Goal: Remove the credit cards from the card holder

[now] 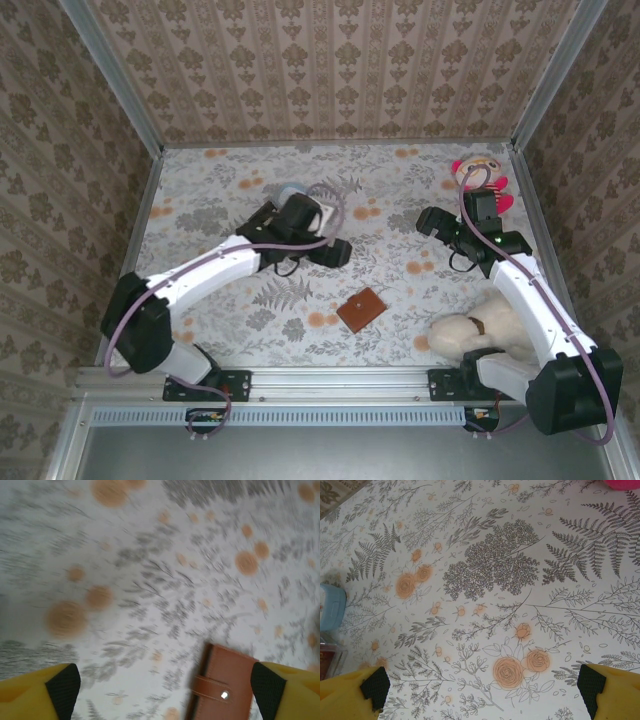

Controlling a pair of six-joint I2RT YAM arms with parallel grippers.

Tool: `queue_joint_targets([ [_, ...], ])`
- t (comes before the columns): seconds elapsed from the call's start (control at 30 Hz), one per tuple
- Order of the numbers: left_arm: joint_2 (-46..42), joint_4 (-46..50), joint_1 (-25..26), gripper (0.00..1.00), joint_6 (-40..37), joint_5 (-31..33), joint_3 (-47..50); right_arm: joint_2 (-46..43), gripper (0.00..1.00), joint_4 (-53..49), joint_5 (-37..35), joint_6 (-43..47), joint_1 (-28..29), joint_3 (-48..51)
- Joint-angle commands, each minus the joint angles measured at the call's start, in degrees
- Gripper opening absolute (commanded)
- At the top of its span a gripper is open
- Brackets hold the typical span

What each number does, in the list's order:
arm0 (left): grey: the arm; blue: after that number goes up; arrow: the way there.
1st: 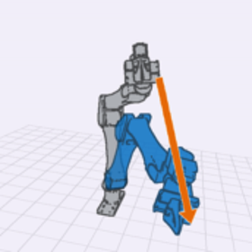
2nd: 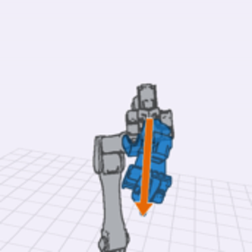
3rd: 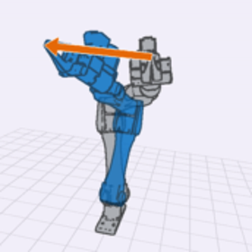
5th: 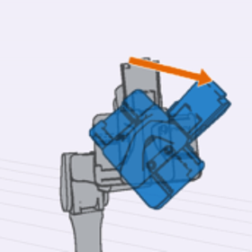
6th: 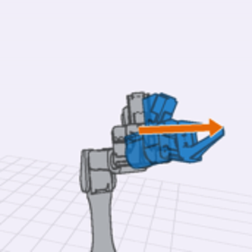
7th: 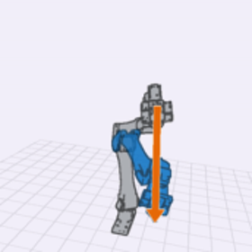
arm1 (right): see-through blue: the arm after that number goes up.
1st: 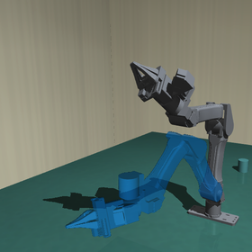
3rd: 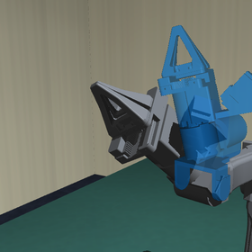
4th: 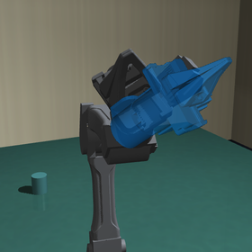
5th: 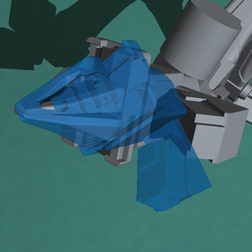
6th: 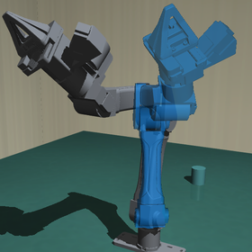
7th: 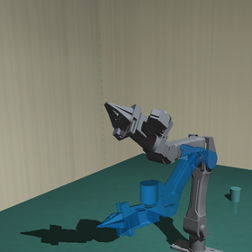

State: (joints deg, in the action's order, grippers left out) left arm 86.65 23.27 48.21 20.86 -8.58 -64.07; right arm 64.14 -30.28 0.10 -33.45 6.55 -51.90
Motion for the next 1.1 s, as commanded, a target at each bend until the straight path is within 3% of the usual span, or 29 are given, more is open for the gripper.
queue_joint_targets([
  [0.0,3.3,5.6,3.5,0.86,-2.4,-3.4,-1.0,0.5,1.0,-1.7,0.0,-0.7,0.2,-0.2],
  [0.3,11.5,6.7,8.7,0.81,-3.5,-7.3,-3.1,1.4,1.0,-1.3,-0.1,-0.9,0.2,0.3],
  [0.57,17.0,8.4,11.4,0.81,-6.6,-6.1,-6.4,0.9,1.0,-1.4,-1.3,-0.9,0.2,0.7],
  [0.77,19.8,12.4,13.4,0.83,-10.6,1.2,-8.3,1.1,1.0,-1.3,-1.7,-0.9,0.2,1.2],
  [1.07,23.1,16.1,12.2,0.85,-14.6,7.5,-9.5,1.4,1.0,-1.4,-2.3,-0.8,0.2,1.1],
])
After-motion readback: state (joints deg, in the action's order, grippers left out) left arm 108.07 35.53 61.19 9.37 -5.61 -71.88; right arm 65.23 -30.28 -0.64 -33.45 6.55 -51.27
